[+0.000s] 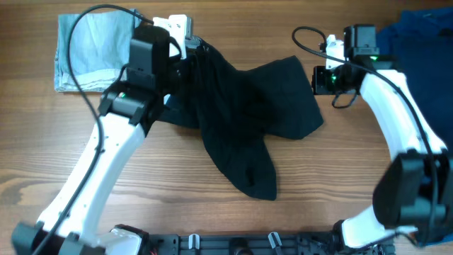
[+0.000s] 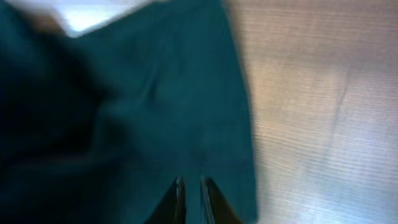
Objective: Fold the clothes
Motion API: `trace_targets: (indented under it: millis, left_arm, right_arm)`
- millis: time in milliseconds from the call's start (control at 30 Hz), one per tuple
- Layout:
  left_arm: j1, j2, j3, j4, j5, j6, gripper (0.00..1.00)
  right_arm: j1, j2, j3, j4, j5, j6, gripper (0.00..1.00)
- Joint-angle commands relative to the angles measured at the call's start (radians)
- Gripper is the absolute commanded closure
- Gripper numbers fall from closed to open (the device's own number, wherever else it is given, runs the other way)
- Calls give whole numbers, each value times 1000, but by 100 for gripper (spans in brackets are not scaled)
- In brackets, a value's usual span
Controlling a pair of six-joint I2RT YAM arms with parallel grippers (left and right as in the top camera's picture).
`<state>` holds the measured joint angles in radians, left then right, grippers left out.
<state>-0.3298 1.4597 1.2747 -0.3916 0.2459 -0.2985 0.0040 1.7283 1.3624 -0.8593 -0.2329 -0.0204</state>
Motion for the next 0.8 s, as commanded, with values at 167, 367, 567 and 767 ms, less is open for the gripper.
trace_targets:
  millis: [167, 367, 567, 767]
  left_arm:
    - [7, 374, 3, 281, -200, -58, 85]
    - [76, 308, 3, 283, -156, -47, 37]
    - [175, 77, 3, 7, -127, -19, 26]
    - [264, 118, 3, -310, -87, 166, 24]
  right_arm:
    - [10, -60, -32, -219, -187, -2, 92]
    - [10, -60, -36, -338, -188, 49, 66]
    - [19, -60, -47, -417, -192, 51, 52]
    - [112, -59, -159, -344, -195, 108, 51]
